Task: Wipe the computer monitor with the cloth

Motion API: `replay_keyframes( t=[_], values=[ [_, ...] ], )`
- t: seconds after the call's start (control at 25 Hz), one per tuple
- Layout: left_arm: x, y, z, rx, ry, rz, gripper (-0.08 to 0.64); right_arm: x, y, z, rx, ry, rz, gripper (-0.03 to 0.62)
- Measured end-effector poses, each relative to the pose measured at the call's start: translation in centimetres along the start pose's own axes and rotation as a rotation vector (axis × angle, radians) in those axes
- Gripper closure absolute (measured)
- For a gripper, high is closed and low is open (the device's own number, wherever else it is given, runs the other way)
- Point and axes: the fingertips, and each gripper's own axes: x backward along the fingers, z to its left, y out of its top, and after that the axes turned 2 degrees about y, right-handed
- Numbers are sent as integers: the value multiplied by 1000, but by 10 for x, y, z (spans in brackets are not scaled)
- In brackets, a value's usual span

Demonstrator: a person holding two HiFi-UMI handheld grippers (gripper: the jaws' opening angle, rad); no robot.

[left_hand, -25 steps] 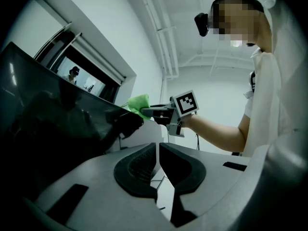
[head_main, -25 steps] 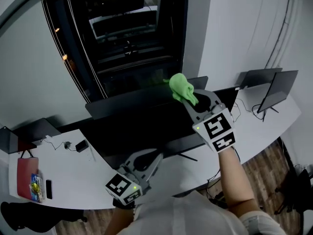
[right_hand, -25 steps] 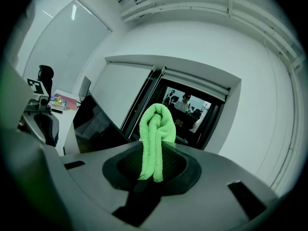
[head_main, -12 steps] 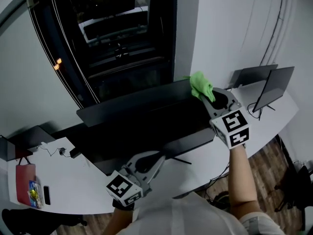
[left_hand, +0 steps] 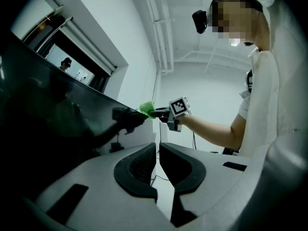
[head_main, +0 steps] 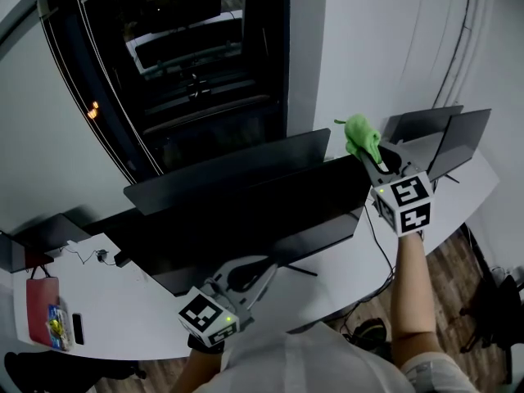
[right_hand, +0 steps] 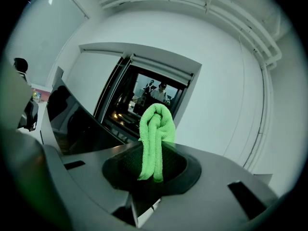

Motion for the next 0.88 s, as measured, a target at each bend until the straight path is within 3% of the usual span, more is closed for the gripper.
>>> replay_keyframes(
  t=[0.48,0.64,0.8,0.88],
  values=[
    [7,-5,2,5,20,4,526,3,-23,-41,1,-92,49,522],
    [13,-7,4,8,28,3,526,9,-34,-58,18,-183,92,522],
    [18,-7,7,8,37,-2,526,19,-69,-71,38,-267,205,522],
    [20,-8,9,9,40,-3,526,31,-84,-68,13,-283,207,522]
  ],
)
